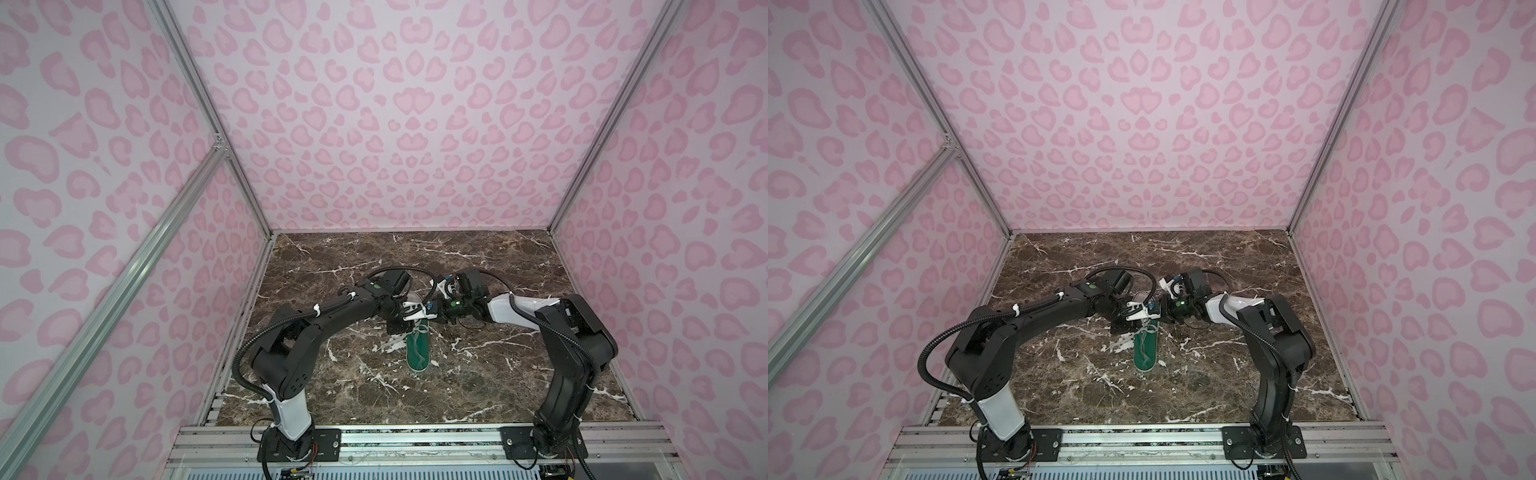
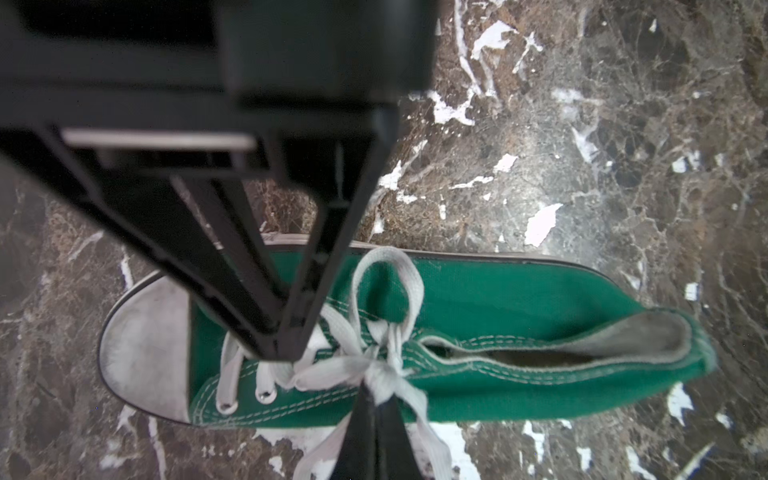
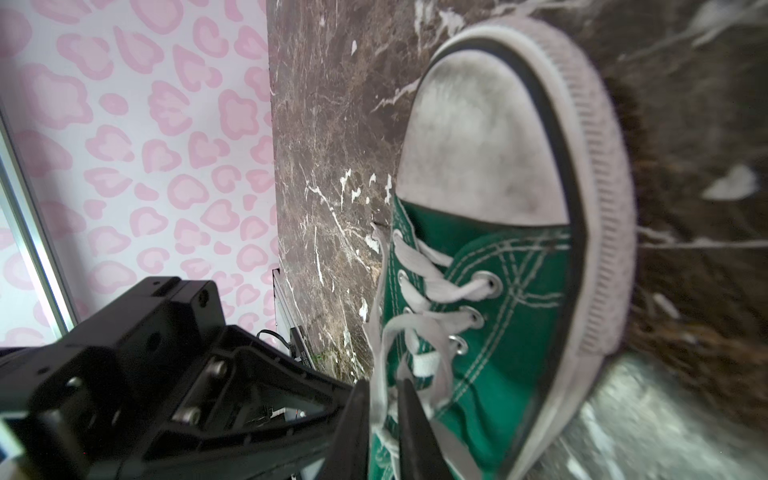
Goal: Tie the shoes
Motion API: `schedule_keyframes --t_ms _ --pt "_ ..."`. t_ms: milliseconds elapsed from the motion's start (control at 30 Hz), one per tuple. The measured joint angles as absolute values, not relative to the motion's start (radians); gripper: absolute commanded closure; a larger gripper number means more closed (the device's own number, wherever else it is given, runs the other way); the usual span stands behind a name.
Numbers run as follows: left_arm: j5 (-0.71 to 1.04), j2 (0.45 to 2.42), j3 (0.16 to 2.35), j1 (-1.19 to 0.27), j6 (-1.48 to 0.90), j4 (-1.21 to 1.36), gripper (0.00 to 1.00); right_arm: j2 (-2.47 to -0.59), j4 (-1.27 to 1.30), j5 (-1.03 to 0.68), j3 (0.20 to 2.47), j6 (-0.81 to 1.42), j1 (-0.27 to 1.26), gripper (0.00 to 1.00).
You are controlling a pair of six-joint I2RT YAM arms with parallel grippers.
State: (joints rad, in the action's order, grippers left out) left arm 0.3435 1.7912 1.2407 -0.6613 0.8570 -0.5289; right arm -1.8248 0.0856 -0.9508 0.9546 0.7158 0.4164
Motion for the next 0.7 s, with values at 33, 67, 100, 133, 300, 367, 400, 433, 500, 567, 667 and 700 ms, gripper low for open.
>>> schedule_keyframes --t_ms 33,67,100,133,300,367,400,433,500,567,667,700 --pt "0.344 1.792 1.241 -0.661 0.857 -0.529 0.97 -1.816 0.084 -0.952 0.945 0.716 0.407 0.83" --pt "0.344 1.793 1.242 -0.661 0.857 -0.529 0.97 -1.809 0.083 -0.952 0.937 0.715 0.399 0.83" --pt "0.344 1.795 1.242 -0.662 0.857 -0.529 0.97 -1.8 0.08 -0.952 0.928 0.714 0.39 0.84" --pt "0.343 1.796 1.242 -0.662 0.857 -0.529 0.97 -1.793 0.079 -0.952 0.92 0.71 0.382 0.85" --pt "0.342 1.803 1.248 -0.662 0.849 -0.53 0.97 -1.784 0.069 -0.951 0.873 0.687 0.351 0.9" --pt "0.34 1.806 1.249 -0.662 0.846 -0.532 0.97 -1.788 0.066 -0.951 0.862 0.683 0.352 0.91" --pt "0.34 1.806 1.249 -0.662 0.846 -0.533 0.97 -1.792 0.066 -0.951 0.857 0.678 0.352 0.91" --pt "0.34 1.806 1.249 -0.662 0.846 -0.533 0.97 -1.797 0.065 -0.951 0.852 0.677 0.353 0.92" --pt "0.34 1.806 1.249 -0.662 0.846 -0.533 0.97 -1.804 0.066 -0.951 0.846 0.677 0.355 0.92" --pt "0.34 1.806 1.249 -0.662 0.846 -0.535 0.97 -1.813 0.067 -0.952 0.844 0.676 0.359 0.92" --pt "0.34 1.807 1.249 -0.662 0.846 -0.535 0.97 -1.826 0.069 -0.951 0.844 0.67 0.366 0.92" --pt "0.34 1.808 1.249 -0.662 0.846 -0.535 0.97 -1.83 0.07 -0.951 0.844 0.67 0.369 0.92"
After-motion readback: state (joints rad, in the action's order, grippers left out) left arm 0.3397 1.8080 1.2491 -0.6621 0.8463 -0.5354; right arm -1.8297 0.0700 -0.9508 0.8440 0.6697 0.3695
